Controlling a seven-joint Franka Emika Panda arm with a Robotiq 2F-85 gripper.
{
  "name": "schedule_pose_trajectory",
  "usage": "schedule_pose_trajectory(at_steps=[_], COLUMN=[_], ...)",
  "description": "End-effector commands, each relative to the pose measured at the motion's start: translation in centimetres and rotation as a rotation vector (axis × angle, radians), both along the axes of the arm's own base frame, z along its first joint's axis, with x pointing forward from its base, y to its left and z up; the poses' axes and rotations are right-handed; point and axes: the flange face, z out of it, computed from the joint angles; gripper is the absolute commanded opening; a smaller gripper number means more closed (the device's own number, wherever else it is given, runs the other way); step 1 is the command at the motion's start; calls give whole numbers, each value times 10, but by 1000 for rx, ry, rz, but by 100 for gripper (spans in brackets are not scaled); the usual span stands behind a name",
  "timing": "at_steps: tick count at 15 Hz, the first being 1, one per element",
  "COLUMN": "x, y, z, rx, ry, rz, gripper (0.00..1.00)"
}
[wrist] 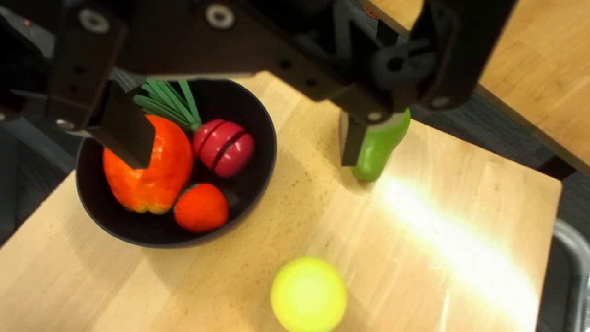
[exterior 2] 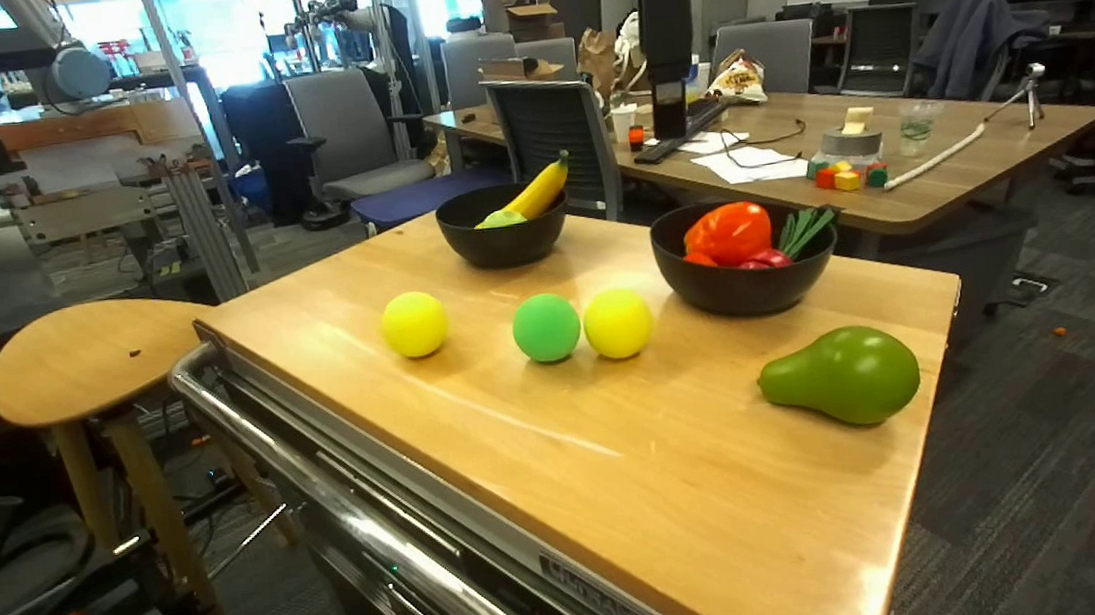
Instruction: Pick up the fruit toys from the table and put them in the two black bowls.
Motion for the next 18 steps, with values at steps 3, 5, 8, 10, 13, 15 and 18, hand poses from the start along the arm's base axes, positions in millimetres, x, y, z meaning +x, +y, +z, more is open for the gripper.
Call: schedule_pose_trajectory(at_steps=[3, 5, 8, 10, 13, 15, 18], x=[-55, -63, -66, -62, -55, -49, -42], y=[2, 3, 6, 8, 13, 16, 21], z=[-41, -65, -89, -99, -116, -129, -149], rx=[4, 18, 26, 26, 6, 9, 21], ry=[49, 70, 62, 18, -10, -20, -32], rz=[132, 159, 191, 193, 206, 210, 213], gripper=[100, 100, 100, 100, 100, 100, 100])
